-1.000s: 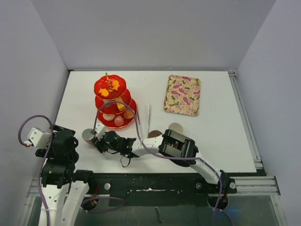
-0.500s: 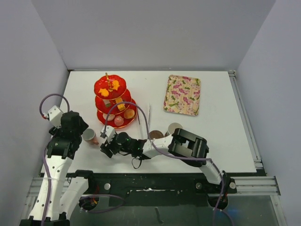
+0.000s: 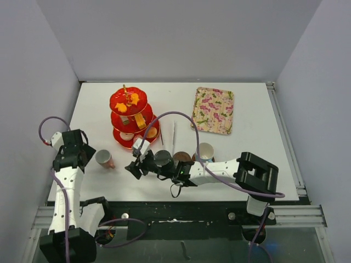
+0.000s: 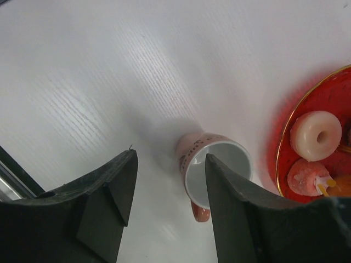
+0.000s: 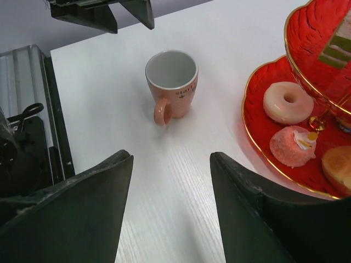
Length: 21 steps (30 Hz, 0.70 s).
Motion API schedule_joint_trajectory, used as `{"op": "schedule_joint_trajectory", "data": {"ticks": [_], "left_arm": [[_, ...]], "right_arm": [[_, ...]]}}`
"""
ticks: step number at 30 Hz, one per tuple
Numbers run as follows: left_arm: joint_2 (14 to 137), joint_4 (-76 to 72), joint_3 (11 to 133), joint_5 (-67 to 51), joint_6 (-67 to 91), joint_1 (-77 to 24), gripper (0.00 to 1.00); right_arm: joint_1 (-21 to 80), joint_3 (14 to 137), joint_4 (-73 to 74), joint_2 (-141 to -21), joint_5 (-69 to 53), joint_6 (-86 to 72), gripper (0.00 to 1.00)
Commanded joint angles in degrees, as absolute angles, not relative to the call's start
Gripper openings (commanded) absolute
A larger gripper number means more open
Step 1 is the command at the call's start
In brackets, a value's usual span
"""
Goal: Serve the afternoon tea
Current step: Pick up the cup at the center of the board.
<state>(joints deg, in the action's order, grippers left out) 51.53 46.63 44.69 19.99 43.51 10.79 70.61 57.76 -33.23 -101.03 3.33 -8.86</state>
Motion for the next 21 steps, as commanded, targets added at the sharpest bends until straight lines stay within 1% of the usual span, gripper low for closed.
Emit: {"op": "schedule_joint_trajectory", "data": {"ticks": [1,7,12,21], "left_arm": [[49.8,40.9,41.9,12.8,44.4,13.1,0.5],[54.7,36.2,41.0,9.2,42.8,13.1,0.47],[55.4,33.6,38.7,10.7,42.2,13.1,0.41],[57.8,29.2,35.5,10.5,43.2,13.1,0.36]], "right_arm": [[71.2,55.6,-34.2,-96.1,6.3,-9.1,0.59],[71.2,55.2,-32.0,-92.2,7.6,-9.6,0.59],[71.3,54.6,-28.9,-89.4,10.1,-9.4,0.6],[71.3,52.6,-27.1,-84.9,14.9,-7.7,0.62]]}}
